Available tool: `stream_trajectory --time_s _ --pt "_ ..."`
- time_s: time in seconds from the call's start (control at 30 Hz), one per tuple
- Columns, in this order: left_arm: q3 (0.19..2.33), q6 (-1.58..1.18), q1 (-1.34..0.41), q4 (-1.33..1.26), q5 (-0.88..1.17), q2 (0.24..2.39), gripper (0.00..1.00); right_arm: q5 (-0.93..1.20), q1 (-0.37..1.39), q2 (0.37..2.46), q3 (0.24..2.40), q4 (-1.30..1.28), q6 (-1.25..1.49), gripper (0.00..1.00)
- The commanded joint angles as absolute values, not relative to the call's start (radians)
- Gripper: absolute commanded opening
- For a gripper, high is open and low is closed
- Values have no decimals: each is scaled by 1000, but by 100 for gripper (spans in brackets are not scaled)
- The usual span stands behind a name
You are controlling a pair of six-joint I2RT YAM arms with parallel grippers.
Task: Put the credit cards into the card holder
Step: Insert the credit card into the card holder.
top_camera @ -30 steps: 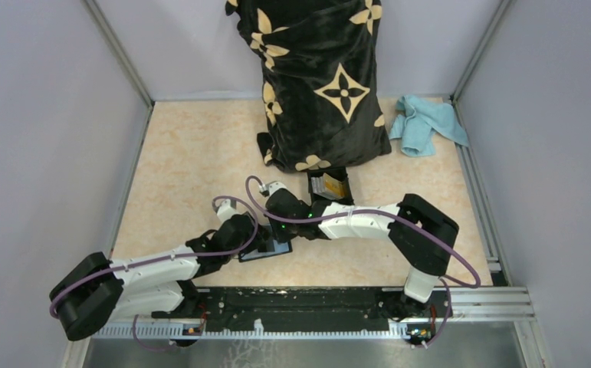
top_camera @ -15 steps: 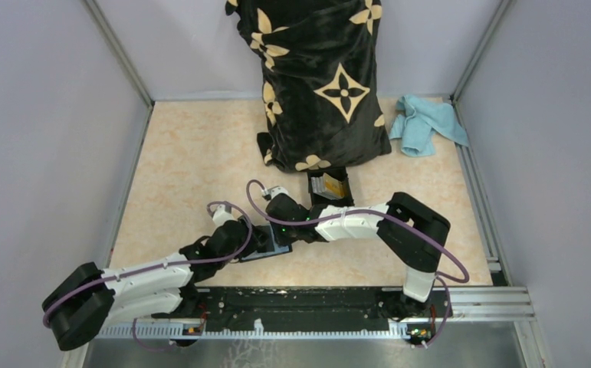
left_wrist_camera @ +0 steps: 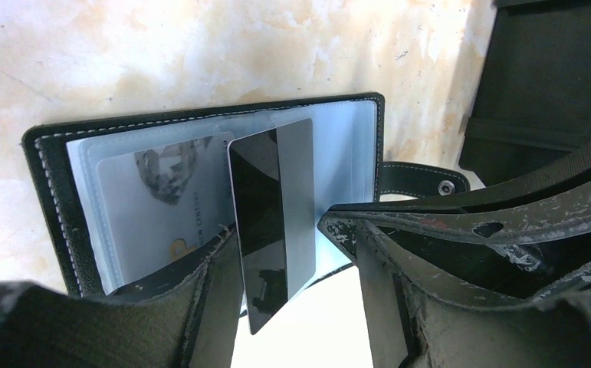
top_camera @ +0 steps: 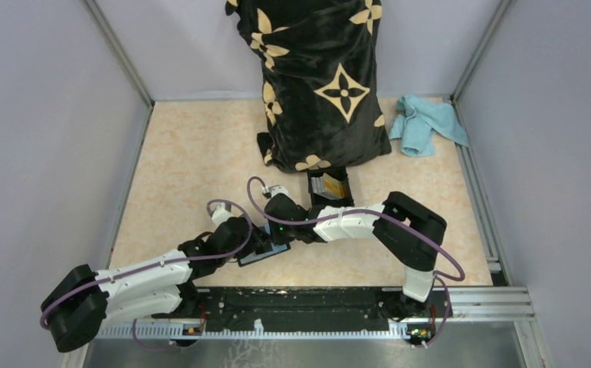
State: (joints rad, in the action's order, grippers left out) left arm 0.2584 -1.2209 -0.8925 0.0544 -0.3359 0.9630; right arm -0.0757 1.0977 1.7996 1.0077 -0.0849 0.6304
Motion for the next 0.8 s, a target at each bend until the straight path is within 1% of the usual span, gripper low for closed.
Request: stream_trajectory --time_s 0.0,0.2,0.43,0.57,0.67,0.77 --pt "255 -1227 -896 311 -387 958 62 -110 1107 1857 968 -159 639 0" --pt "225 -1270 -897 360 -414 872 63 -100 1097 1864 959 -150 645 0" --pt "102 -1332 -896 290 -426 654 65 -86 1087 1869 947 -137 649 0" --pt "79 -1332 -897 302 -441 568 66 -87 1085 1862 938 -135 652 0" --pt "88 -1337 -896 327 -430 552 64 -87 1083 1861 937 -134 651 0" --pt "101 -1331 -896 330 -418 542 59 -88 1084 1860 937 -134 652 0"
